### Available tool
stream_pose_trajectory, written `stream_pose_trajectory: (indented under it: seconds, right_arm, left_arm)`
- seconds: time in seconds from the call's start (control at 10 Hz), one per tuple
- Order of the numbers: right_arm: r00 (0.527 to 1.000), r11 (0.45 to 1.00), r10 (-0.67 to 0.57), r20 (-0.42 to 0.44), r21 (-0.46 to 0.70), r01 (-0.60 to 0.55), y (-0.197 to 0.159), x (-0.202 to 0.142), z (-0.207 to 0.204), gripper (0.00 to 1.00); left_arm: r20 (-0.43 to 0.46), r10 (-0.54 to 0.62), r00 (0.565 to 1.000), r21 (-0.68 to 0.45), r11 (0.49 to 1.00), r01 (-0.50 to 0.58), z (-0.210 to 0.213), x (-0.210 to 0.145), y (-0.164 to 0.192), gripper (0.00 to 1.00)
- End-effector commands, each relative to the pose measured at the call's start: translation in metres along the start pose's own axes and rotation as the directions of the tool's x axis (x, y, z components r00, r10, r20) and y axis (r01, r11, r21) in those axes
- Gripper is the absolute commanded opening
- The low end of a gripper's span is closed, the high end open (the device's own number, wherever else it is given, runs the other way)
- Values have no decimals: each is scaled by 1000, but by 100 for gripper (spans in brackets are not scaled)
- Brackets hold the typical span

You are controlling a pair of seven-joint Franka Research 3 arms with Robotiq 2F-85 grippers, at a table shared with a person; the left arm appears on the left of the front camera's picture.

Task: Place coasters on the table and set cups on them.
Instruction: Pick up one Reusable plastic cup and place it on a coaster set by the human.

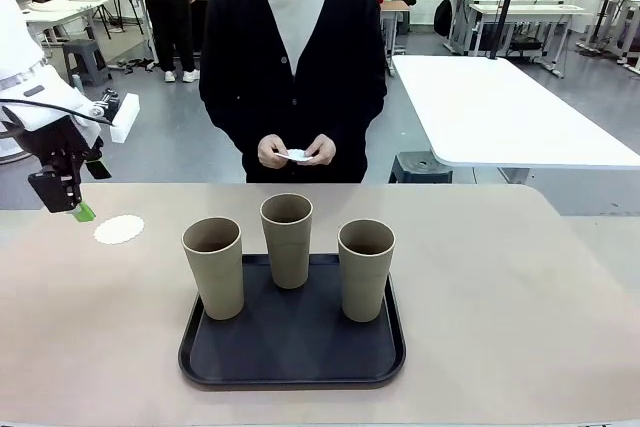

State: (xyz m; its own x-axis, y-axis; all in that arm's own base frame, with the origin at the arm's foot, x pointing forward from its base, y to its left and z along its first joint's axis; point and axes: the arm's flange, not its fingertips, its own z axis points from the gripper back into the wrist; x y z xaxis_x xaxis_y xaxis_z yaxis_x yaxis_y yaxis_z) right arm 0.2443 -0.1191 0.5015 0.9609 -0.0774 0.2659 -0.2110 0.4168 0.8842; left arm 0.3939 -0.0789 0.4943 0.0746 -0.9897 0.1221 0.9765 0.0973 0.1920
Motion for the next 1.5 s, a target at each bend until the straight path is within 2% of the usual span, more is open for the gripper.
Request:
stream_pose_trajectory:
  seconds: [0.0, 0.2, 0.3, 0.4, 0.5, 0.6, 0.8, 0.9, 1.0, 1.2, 1.4]
  right_arm:
    - [1000, 1000, 2, 3, 9, -2, 0, 1, 0, 100]
    - [1000, 1000, 2, 3, 9, -2, 0, 1, 0, 100]
    - [1000, 1000, 2, 3, 9, -2, 0, 1, 0, 100]
    - [1000, 1000, 2, 3, 9, -2, 0, 1, 0, 100]
    - [1000, 1000, 2, 3, 9, -2, 0, 1, 0, 100]
    - [1000, 1000, 2, 3, 9, -2, 0, 1, 0, 100]
    - [1000, 1000, 2, 3, 9, -2, 0, 1, 0, 100]
    - [1000, 1000, 2, 3, 9, -2, 0, 1, 0, 100]
    - [1000, 1000, 2, 3, 9, -2, 0, 1, 0, 100]
    - [1000, 1000, 2, 3, 9, -2, 0, 1, 0, 100]
    - [1000, 1000, 2, 3, 9, -2, 0, 1, 0, 100]
  left_arm:
    - [-20, 17, 1000, -55, 998, -18, 9, -4, 6, 100]
    - [0, 4, 1000, -16, 1000, -4, 1, -2, 1, 100]
    - [256, -104, 961, -76, 989, 128, 2, -19, 3, 100]
    - [463, -112, 879, -36, 989, 145, -7, -35, -2, 100]
    - [588, -123, 800, -16, 986, 164, -13, -49, -4, 100]
    - [666, -125, 735, 14, 988, 155, -21, -60, -11, 100]
    - [767, -87, 636, 50, 996, 76, -49, -67, -13, 100]
    - [811, -36, 584, 12, 999, 45, -70, -69, -14, 100]
    - [826, -8, 564, -12, 999, 33, -85, -72, -13, 100]
    - [801, 107, 589, -145, 989, 17, -112, -73, -6, 100]
    - [817, 143, 559, -216, 974, 66, -131, -75, 6, 100]
